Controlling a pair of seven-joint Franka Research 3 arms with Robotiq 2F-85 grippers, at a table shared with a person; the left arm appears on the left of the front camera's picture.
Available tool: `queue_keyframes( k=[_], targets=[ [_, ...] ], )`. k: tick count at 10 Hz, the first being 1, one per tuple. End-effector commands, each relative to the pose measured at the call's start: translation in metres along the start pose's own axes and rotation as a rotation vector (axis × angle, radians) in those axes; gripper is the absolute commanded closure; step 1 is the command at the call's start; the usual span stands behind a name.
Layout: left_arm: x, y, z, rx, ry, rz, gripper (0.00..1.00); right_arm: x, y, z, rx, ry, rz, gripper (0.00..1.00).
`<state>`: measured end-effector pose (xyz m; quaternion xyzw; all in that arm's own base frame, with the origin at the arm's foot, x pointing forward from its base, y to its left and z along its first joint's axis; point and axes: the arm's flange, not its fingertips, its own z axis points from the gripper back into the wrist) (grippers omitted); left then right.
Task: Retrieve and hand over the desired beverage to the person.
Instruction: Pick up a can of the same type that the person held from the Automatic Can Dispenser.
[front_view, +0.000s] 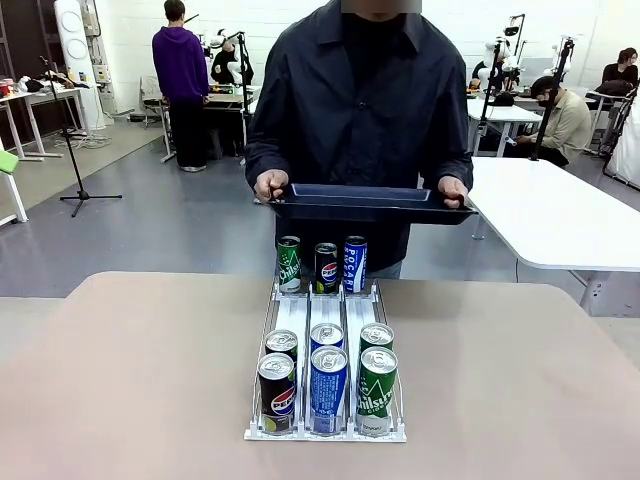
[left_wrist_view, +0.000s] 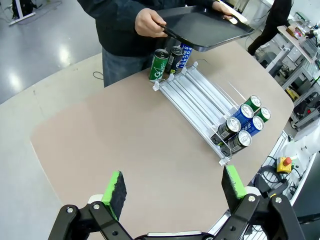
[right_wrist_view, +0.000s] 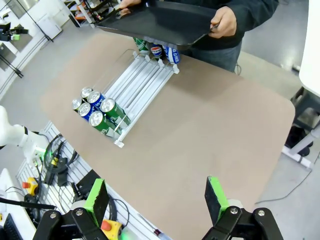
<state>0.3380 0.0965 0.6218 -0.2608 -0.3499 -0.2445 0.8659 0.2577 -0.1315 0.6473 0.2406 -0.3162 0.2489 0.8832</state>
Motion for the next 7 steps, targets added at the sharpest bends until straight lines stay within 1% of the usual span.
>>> queue_keyframes(
  k=[1, 7],
  targets=[
    [0.0, 0.0017, 0.0009, -0.013, -0.007, -0.012, 0.0, 0.0018, -0.0002, -0.0013, 0.02, -0.011, 0.009, 0.0],
    [0.0, 0.0017, 0.0009, -0.013, -0.007, -0.012, 0.0, 0.0018, -0.0002, -0.0013, 0.02, -0.011, 0.009, 0.0]
  ],
)
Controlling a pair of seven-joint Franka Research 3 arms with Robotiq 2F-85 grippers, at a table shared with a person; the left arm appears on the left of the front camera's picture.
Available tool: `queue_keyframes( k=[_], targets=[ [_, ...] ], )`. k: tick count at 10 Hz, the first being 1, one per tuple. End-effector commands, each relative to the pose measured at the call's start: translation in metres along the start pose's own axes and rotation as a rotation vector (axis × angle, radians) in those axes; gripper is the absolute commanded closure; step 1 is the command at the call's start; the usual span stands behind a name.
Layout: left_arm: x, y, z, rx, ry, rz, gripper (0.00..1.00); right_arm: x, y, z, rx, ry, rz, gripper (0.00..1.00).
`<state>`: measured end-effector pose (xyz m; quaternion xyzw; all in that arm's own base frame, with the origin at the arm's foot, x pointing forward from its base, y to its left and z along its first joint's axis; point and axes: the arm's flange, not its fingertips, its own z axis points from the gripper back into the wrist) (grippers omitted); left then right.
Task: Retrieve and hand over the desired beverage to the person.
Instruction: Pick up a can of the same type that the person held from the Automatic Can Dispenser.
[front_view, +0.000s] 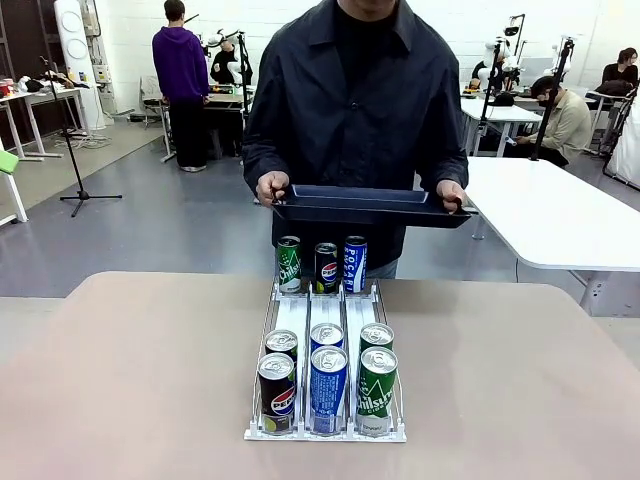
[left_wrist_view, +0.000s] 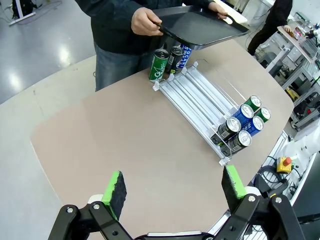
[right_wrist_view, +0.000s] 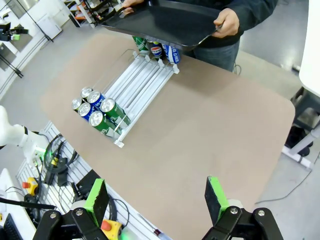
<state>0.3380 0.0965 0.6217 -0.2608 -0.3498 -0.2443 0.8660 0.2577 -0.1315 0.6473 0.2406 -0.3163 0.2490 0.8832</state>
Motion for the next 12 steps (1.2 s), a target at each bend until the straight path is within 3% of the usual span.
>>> queue_keyframes(
  k=[1, 12],
  targets=[
    [0.0, 0.0016, 0.0009, -0.013, -0.007, -0.013, 0.0, 0.0018, -0.0002, -0.0013, 0.02, -0.011, 0.008, 0.0],
    [0.0, 0.0016, 0.0009, -0.013, -0.007, -0.013, 0.0, 0.0018, -0.0002, -0.0013, 0.02, -0.011, 0.008, 0.0]
  ],
)
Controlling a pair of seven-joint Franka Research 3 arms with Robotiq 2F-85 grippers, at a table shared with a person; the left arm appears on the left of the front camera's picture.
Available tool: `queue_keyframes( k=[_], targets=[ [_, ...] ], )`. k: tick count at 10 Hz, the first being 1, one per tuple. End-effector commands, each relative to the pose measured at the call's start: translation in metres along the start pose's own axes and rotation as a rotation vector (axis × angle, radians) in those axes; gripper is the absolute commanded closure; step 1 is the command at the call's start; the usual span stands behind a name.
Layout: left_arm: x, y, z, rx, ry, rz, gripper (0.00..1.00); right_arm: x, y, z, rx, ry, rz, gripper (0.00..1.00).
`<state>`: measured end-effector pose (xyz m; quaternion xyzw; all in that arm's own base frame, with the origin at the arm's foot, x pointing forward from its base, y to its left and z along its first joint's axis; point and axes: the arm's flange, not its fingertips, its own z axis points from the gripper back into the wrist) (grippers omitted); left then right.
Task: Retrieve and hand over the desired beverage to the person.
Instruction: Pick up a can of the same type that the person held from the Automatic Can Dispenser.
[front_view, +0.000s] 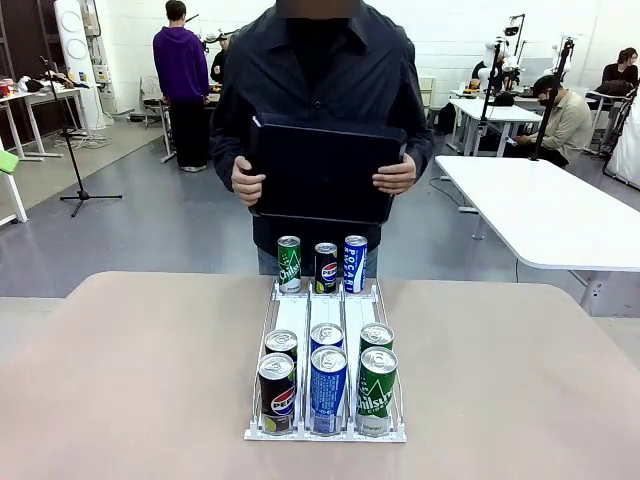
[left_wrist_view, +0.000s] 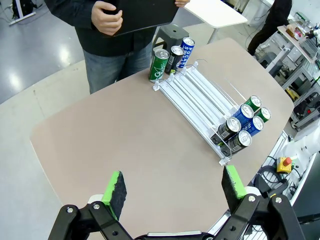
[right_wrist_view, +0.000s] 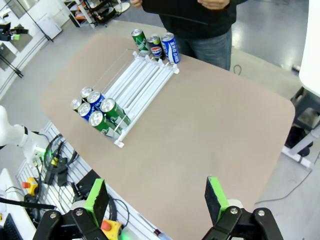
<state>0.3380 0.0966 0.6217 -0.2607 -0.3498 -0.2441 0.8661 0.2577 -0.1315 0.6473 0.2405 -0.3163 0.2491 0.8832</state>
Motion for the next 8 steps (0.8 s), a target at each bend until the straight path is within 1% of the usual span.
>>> queue_keyframes(
  k=[1, 8],
  targets=[
    [0.0, 0.0016, 0.0009, -0.013, -0.007, -0.013, 0.0, 0.0018, -0.0002, -0.0013, 0.02, -0.011, 0.008, 0.0],
    [0.0, 0.0016, 0.0009, -0.013, -0.007, -0.013, 0.0, 0.0018, -0.0002, -0.0013, 0.02, -0.011, 0.008, 0.0]
  ],
)
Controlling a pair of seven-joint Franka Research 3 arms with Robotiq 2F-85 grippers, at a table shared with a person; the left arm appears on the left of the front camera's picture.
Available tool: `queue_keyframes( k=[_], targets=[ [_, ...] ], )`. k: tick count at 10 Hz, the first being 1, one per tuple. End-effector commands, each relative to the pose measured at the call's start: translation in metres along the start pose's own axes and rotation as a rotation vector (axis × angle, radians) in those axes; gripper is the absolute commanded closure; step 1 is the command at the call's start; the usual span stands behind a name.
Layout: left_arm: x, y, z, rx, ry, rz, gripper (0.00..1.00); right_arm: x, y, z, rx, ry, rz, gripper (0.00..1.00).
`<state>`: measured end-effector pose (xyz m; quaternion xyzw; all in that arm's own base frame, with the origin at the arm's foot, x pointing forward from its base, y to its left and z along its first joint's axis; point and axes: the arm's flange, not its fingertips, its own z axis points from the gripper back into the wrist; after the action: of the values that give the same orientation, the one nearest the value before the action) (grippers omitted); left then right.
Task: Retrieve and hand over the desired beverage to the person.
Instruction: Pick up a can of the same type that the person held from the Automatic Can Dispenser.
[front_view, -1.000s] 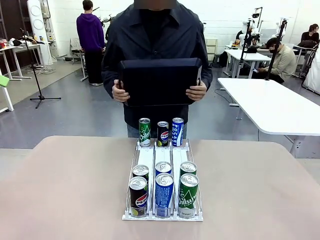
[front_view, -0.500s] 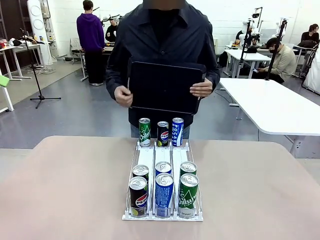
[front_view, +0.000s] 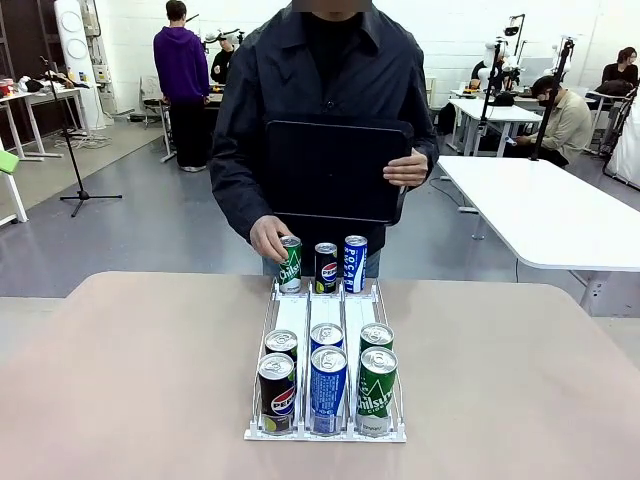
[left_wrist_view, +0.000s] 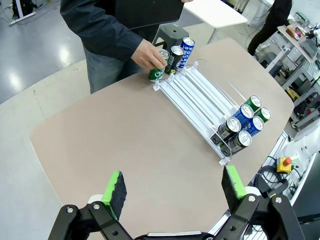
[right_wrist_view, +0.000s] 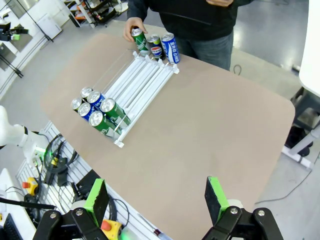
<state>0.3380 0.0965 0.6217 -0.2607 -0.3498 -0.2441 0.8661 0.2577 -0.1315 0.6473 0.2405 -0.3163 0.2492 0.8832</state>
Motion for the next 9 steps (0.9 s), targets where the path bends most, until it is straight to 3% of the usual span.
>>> queue_keyframes(
  k=[1, 9],
  targets=[
    [0.0, 0.0016, 0.001, -0.013, -0.007, -0.013, 0.0, 0.0018, -0.0002, -0.0013, 0.02, -0.011, 0.008, 0.0],
    [0.0, 0.0016, 0.001, -0.013, -0.007, -0.013, 0.0, 0.0018, -0.0002, -0.0013, 0.02, -0.011, 0.008, 0.0]
  ],
)
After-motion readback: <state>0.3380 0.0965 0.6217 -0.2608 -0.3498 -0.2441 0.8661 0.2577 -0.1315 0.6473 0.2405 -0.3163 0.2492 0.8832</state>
